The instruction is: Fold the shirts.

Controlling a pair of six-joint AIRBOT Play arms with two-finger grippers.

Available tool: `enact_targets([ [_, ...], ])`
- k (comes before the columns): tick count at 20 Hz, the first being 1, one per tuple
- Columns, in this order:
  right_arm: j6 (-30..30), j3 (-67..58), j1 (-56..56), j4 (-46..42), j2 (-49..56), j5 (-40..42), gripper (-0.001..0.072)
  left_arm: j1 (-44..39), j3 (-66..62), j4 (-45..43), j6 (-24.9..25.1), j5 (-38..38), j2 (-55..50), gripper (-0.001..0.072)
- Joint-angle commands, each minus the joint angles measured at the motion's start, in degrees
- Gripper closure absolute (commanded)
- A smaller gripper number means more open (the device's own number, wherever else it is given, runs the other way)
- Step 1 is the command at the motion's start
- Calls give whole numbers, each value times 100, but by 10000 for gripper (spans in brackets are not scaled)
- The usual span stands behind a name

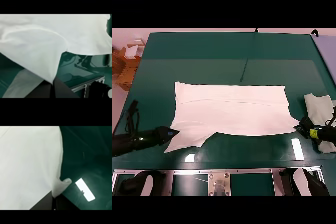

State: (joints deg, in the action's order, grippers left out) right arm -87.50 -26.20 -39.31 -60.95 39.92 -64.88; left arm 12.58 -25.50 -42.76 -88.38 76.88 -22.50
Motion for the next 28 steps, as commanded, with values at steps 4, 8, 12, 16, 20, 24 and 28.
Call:
enact_targets([
  [4,-142,-1169,46,87,748,-293,700,2,-1554,-212,374,-240,-1799,685],
  [8,-162,-2087,739,208,1805,-68,699,2,-3027,-170,638,-190,-3547,685],
  [12,-404,-3311,1410,247,3082,164,699,2,-4109,142,804,-365,-4817,684],
  [16,-533,-4452,1829,245,4398,201,699,-4,-4809,188,863,-623,-5814,684],
  [20,-763,-5353,2035,247,5458,422,699,-50,-5106,776,1220,-898,-6760,684],
  [24,-896,-5963,2028,254,6179,702,621,-544,-5477,957,1742,-1814,-7541,517],
  [28,-855,-6778,1843,306,6356,990,260,-507,-6155,992,1591,-2782,-7656,35],
])
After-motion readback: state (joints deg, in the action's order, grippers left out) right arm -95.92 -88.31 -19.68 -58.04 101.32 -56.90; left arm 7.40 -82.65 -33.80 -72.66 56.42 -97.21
